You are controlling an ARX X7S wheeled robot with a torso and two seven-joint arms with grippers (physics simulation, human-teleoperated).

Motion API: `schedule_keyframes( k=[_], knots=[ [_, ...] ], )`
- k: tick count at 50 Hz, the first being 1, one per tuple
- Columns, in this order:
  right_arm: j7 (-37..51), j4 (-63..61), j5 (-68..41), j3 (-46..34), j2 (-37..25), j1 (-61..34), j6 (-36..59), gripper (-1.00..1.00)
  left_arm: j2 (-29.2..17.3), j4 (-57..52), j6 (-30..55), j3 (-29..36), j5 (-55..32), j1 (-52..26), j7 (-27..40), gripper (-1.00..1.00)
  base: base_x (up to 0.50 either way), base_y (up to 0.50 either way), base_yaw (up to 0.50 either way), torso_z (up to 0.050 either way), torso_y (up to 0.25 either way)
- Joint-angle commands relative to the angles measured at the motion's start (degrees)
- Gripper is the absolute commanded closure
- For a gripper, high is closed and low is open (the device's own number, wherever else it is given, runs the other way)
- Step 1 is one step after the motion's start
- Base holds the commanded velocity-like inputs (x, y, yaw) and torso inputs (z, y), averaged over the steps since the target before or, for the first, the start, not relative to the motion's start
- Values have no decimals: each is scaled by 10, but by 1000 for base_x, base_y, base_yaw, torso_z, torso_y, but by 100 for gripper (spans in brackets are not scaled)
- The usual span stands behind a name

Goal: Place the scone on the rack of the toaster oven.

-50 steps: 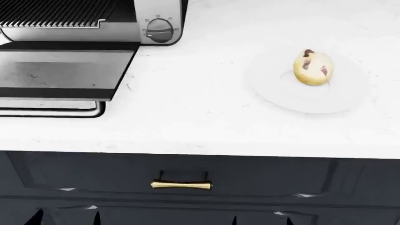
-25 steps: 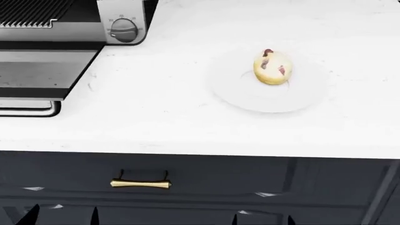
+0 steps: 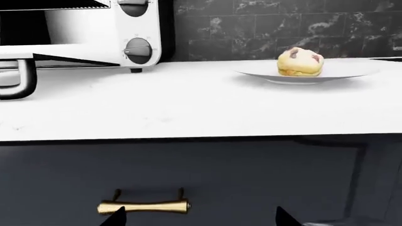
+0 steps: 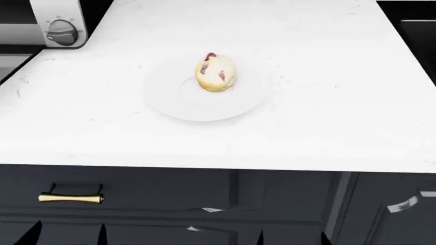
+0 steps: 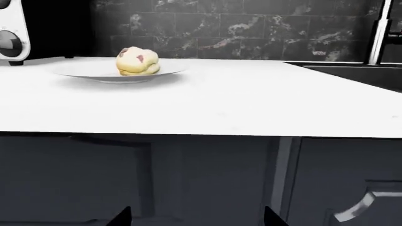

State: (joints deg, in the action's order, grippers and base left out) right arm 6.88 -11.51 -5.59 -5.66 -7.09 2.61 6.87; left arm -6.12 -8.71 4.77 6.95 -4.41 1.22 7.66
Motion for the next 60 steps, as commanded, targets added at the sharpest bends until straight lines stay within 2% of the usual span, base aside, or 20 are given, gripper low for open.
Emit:
schedule_keyframes(
  k=[1,3,9,10,11,12,19,20,23,25,26,27,29,30,31,32,33,46,60],
  knots=[
    [8,-78,28,3,-12,-15,89,-100,-10,-62,79,-8,-21,-18,-18,-100,0,0,0,0,0],
    [4,-127,21,10,-22,-22,130,-100,-19,-102,122,-5,-25,-31,-20,-100,0,0,0,0,0],
    [-7,-306,10,32,-70,-97,333,-100,-58,-285,312,-16,-40,-93,-11,-100,0,0,0,0,0],
    [-6,-307,9,32,-70,-98,334,-100,-58,-287,314,-16,-40,-93,-10,-100,0,0,0,0,0],
    [-11,-347,3,38,-82,-130,397,-100,-64,-342,388,-37,-67,-120,-13,-100,0,0,0,0,0],
    [-14,-363,-2,42,-86,-145,425,-100,-68,-363,413,-42,-69,-133,-9,-100,0,0,0,0,0],
    [-30,-454,-21,52,-122,-278,625,-100,-85,-473,609,-89,-119,-244,-6,-100,0,0,0,0,0],
    [-30,-455,-22,52,-122,-280,629,-100,-85,-474,612,-90,-121,-245,-6,-100,0,0,0,0,0],
    [-39,-482,-36,50,-142,-377,738,-100,-90,-505,708,-101,-142,-320,-3,-100,0,0,0,0,0],
    [-36,-484,-62,59,-150,-432,787,-100,-98,-512,749,-106,-175,-361,16,-100,0,0,0,0,0],
    [29,-475,-148,77,-205,-518,831,-100,-115,-504,835,-117,-261,-447,88,-100,336,0,0,0,0],
    [115,-457,-234,112,-236,-549,831,-100,-142,-485,852,-144,-347,-524,174,-100,332,0,0,0,0],
    [287,-417,-406,136,-276,-593,831,-100,-174,-449,851,-166,-519,-563,346,-100,332,0,0,0,0],
    [373,-406,-492,135,-284,-607,830,-100,-182,-438,850,-166,-605,-575,412,-100,332,0,0,0,0],
    [421,-400,-578,132,-291,-616,827,-100,-186,-432,847,-164,-691,-581,435,-100,332,0,0,0,0],
    [432,-397,-664,129,-295,-620,824,-100,-189,-430,842,-160,-746,-581,443,-100,332,0,0,0,0],
    [437,-395,-718,125,-298,-621,820,-100,-192,-430,838,-158,-750,-581,447,-100,336,0,0,0,0],
    [436,-390,-701,76,-315,-627,788,-100,-210,-425,812,-126,-771,-588,474,-100,334,0,0,0,0],
    [469,-391,-748,86,-333,-630,774,-100,-224,-432,797,-105,-841,-599,538,-100,336,0,0,0,0]
  ],
)
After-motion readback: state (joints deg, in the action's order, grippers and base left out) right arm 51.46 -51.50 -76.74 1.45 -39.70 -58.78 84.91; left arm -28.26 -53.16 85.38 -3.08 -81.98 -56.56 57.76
